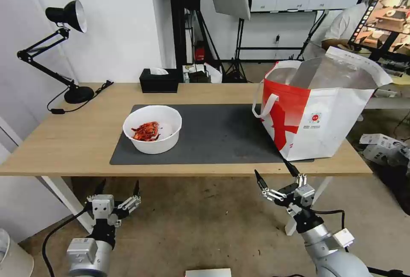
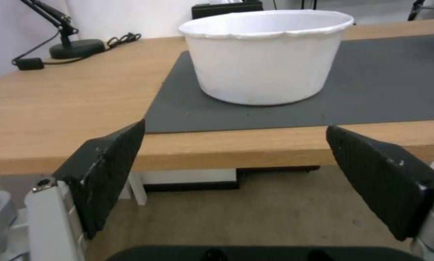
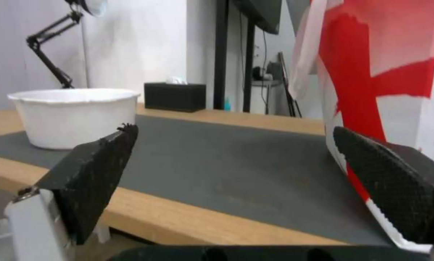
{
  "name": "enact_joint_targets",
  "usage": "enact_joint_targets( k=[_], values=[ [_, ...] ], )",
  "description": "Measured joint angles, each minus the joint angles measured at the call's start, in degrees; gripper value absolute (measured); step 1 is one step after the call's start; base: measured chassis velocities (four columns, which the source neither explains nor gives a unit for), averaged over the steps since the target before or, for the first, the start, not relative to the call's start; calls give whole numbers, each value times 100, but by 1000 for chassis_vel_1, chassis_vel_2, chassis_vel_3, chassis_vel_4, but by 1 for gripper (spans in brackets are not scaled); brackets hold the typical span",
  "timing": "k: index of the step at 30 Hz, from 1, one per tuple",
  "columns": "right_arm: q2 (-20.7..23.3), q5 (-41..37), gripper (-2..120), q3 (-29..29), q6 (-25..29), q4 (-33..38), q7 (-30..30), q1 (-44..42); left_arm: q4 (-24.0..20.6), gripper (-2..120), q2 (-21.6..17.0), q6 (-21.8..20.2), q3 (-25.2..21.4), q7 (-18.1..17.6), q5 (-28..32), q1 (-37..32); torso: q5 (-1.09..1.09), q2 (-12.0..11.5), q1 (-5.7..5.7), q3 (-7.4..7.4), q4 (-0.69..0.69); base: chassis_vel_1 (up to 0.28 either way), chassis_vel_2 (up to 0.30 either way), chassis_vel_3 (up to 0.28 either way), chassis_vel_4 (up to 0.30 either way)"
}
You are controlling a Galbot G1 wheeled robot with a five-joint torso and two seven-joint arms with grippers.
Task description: Pick up the trash from the table and place it into the takeout bag.
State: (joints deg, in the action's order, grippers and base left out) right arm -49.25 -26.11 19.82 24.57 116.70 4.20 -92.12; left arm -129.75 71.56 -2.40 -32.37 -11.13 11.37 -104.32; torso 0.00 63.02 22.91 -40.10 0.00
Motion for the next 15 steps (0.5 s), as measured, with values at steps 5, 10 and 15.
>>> enact_joint_targets(
  k=[5,10,15],
  values=[
    [0,-37,100,7,-88,-33,119,6,0,100,-5,-66,27,53,12,4,0,0,0,0,0,0,0,0,0],
    [19,-70,100,15,-169,-64,193,11,44,100,-20,-73,30,88,29,46,0,0,0,0,0,0,0,0,0],
    [13,-71,100,22,-378,-76,222,13,90,100,-23,-67,34,91,32,73,0,0,1,0,0,0,0,0,0]
  ],
)
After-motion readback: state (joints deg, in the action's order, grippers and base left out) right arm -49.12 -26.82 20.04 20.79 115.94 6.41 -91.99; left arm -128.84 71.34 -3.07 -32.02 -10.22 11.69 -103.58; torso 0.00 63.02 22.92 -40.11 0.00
